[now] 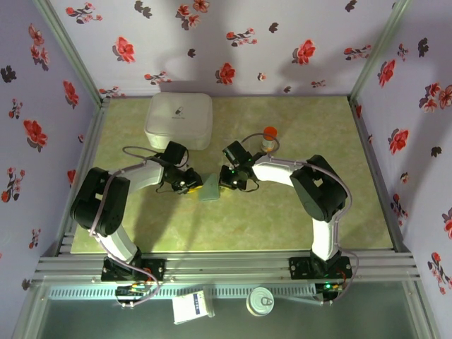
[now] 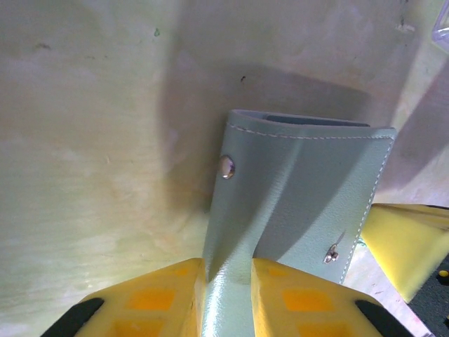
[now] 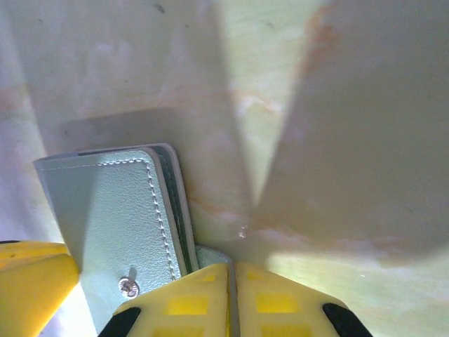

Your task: Take the credit cards out of the card holder

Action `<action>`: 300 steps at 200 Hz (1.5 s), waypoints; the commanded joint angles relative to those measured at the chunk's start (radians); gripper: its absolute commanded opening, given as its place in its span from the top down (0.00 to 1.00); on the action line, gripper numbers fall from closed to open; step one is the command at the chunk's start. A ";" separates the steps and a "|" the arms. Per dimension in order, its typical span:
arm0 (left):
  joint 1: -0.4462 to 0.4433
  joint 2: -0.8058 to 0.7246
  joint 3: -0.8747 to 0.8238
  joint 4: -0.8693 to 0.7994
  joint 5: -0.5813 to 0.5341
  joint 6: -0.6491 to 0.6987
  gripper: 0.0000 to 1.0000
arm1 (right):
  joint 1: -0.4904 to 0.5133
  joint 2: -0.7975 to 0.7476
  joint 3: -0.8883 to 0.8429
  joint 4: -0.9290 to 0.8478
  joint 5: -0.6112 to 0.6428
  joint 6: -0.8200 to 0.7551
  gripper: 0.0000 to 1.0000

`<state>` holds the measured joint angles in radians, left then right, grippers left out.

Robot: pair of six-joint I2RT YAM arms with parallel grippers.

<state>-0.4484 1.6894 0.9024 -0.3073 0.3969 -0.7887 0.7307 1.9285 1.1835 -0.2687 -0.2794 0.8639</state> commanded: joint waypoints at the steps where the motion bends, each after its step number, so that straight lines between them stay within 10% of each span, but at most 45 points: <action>1: 0.006 -0.021 0.022 -0.004 0.000 -0.014 0.77 | -0.005 -0.057 0.021 -0.086 0.065 -0.050 0.94; 300: 0.037 -0.127 0.069 0.015 0.022 0.008 0.81 | 0.062 -0.184 0.226 -0.393 0.207 -0.075 1.00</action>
<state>-0.4202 1.5806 0.9550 -0.2993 0.3969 -0.7898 0.7692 1.7649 1.3586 -0.6567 -0.1127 0.7441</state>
